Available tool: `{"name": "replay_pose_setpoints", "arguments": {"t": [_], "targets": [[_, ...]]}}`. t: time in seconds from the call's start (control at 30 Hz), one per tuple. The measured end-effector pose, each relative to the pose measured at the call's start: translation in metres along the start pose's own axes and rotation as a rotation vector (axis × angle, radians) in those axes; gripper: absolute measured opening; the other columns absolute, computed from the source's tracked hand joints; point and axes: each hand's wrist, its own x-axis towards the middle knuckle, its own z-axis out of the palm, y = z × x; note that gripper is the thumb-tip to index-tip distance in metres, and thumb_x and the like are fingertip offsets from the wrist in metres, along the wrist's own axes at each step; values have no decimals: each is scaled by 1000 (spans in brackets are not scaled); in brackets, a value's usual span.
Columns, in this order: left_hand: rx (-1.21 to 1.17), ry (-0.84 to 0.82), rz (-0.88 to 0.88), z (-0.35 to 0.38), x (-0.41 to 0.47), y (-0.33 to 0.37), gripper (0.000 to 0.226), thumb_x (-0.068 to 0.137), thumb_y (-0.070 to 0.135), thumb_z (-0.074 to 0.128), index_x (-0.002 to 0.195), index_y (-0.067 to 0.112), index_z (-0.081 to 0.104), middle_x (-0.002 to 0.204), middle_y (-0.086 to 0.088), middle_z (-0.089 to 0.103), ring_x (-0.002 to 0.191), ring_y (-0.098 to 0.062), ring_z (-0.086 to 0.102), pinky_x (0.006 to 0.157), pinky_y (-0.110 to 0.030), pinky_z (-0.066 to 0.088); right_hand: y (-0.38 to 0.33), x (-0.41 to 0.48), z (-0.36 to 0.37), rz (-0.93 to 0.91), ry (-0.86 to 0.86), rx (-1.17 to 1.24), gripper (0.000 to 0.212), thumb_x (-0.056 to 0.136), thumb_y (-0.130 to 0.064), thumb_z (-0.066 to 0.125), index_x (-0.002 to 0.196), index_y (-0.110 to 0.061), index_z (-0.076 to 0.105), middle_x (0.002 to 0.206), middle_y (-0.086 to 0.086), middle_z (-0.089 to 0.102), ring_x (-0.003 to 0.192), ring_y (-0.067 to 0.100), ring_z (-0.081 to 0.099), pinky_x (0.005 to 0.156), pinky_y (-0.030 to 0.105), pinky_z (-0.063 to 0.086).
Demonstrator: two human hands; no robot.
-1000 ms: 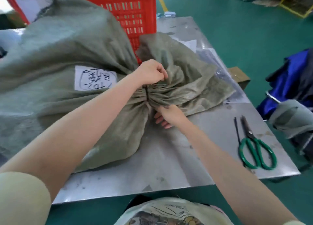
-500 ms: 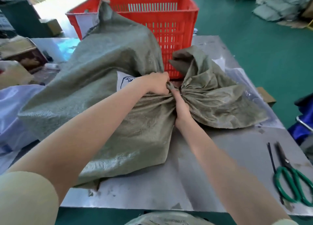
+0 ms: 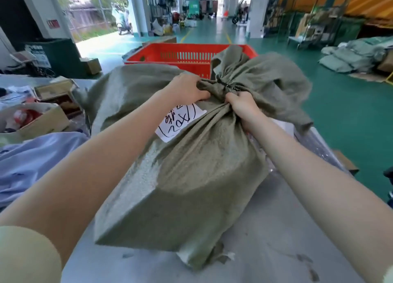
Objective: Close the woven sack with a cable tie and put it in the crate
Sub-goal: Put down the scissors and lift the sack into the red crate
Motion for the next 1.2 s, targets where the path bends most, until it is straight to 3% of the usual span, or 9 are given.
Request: {"name": "replay_pose_setpoints", "arguments": {"t": [0.1,0.27,0.37,0.43,0.57,0.7,0.77,0.87,1.2], "targets": [[-106,125,-68,-6,-2,-19,46,81,45,57,111,10,60,115,-17,60,109,-34,54,87,-38,42,-27,7,3,-111,-102,-169,34,86,-8,46,54,-16,40,57,-1,37,54,10,35,43,16,32],[-169,252,-123,-22,-16,-49,30,79,41,65,81,12,59,83,-5,57,82,-22,53,67,-29,36,-66,20,19,-228,-287,-464,8,86,-14,50,81,-9,54,73,3,49,65,13,43,56,23,37],[-183,341,-163,-18,-27,-57,32,73,45,69,85,19,54,92,0,56,90,-20,54,70,-29,37,-67,27,25,-235,-278,-590,18,84,-18,55,87,-3,63,84,8,54,79,19,52,66,26,40],[-153,369,-209,-14,-32,-61,50,72,48,69,104,15,52,113,-7,56,108,-25,52,82,-35,40,-64,28,25,-247,-172,-728,32,84,-27,56,94,2,65,90,11,56,95,26,58,76,32,43],[-203,20,-399,-8,-35,-77,94,72,62,60,145,19,20,151,-14,30,137,-36,31,111,-49,29,-55,4,22,-272,106,-1193,51,84,-52,49,105,-7,61,118,19,59,119,36,49,96,45,37],[-157,-61,-342,2,-35,-77,59,87,54,48,119,5,56,127,-22,58,115,-35,55,92,-37,43,-38,-18,35,-132,-41,-1210,80,77,-75,37,111,-6,59,120,17,61,112,35,56,98,51,41],[-118,52,-306,5,-37,-70,43,91,47,45,101,9,62,115,-21,64,106,-35,59,80,-35,43,-33,-25,40,-156,6,-1114,62,88,-59,40,113,-6,59,121,17,61,113,35,56,96,45,43],[-109,187,-291,1,-37,-59,41,93,42,44,100,7,63,112,-19,65,106,-35,59,75,-33,40,-38,-28,42,-226,146,-1005,38,98,-30,39,115,-3,59,122,20,60,115,37,55,90,40,43],[-218,575,-109,-91,-5,-19,40,93,41,44,98,9,67,93,-10,66,96,-28,61,68,-29,34,-134,8,20,-495,440,-919,19,96,-16,45,101,-6,61,104,13,65,99,33,60,72,34,34]]}}
